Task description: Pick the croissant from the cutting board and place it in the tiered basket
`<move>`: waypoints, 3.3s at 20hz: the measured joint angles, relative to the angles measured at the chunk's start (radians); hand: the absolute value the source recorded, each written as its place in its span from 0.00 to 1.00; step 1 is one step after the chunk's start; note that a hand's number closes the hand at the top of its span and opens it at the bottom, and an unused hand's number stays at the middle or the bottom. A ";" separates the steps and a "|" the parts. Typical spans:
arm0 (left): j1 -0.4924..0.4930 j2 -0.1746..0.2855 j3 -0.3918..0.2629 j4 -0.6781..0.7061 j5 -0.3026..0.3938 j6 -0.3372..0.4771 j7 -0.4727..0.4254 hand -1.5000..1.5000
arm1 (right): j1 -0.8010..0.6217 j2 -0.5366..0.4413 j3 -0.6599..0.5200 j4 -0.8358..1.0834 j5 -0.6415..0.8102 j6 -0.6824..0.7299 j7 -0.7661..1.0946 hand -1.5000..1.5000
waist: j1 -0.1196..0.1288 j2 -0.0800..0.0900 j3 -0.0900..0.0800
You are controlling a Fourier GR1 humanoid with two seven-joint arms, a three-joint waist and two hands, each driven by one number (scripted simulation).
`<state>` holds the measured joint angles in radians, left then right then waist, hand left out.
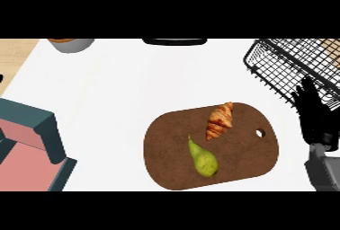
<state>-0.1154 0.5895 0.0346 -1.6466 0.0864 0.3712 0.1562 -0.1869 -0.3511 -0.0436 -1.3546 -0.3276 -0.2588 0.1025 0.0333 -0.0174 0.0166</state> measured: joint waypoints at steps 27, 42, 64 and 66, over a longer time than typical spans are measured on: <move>-0.040 -0.306 -0.298 -0.006 -0.045 0.007 -0.049 0.50 | -0.235 -0.336 0.236 -0.439 0.113 0.271 0.483 0.00 | -0.053 0.004 -0.013; -0.088 -0.350 -0.329 0.028 -0.068 -0.003 -0.045 0.50 | -0.737 -0.336 0.631 -0.370 0.180 0.543 1.000 0.00 | 0.006 0.013 -0.013; -0.036 -0.380 -0.314 0.020 -0.089 0.000 -0.076 0.50 | -1.018 -0.108 0.871 0.043 0.055 0.586 1.066 0.00 | -0.031 0.007 -0.007; -0.038 -0.385 -0.312 0.025 -0.099 0.006 -0.080 0.50 | -1.017 -0.123 0.890 0.048 0.056 0.596 1.054 0.00 | -0.035 0.007 -0.007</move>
<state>-0.1534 0.2043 -0.2778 -1.6212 -0.0121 0.3773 0.0759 -1.2043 -0.4740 0.8468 -1.3063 -0.2718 0.3371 1.1567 -0.0016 -0.0106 0.0095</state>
